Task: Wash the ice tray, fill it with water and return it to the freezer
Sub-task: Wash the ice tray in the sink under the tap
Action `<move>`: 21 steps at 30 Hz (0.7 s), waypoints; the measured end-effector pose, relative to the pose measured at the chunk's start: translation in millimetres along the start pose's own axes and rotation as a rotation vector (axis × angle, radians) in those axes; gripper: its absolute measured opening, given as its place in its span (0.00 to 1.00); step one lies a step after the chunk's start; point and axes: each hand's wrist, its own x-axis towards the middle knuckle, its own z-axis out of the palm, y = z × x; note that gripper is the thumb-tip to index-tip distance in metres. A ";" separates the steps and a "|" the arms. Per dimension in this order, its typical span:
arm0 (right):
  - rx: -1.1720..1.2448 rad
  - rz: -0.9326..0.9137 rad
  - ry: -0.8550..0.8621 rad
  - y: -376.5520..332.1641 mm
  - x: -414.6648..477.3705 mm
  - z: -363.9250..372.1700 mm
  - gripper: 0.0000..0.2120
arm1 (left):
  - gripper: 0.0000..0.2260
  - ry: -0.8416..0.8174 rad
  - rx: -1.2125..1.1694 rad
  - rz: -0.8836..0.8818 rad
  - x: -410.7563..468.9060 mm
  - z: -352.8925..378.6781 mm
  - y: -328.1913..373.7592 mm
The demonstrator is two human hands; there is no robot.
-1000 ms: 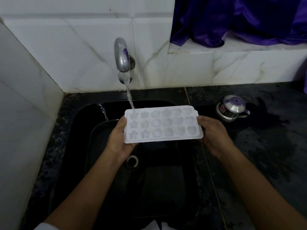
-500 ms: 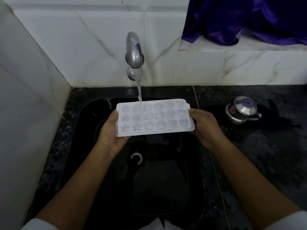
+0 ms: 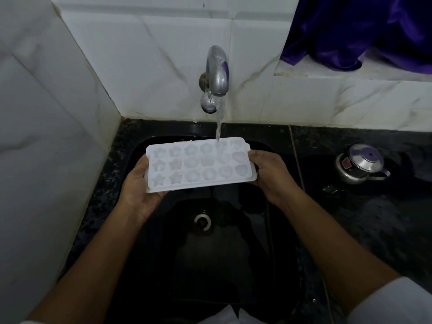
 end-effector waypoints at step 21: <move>-0.043 0.022 -0.036 -6.6 28.2 41.0 0.10 | 0.22 0.017 -0.083 0.012 13.7 -29.0 23.0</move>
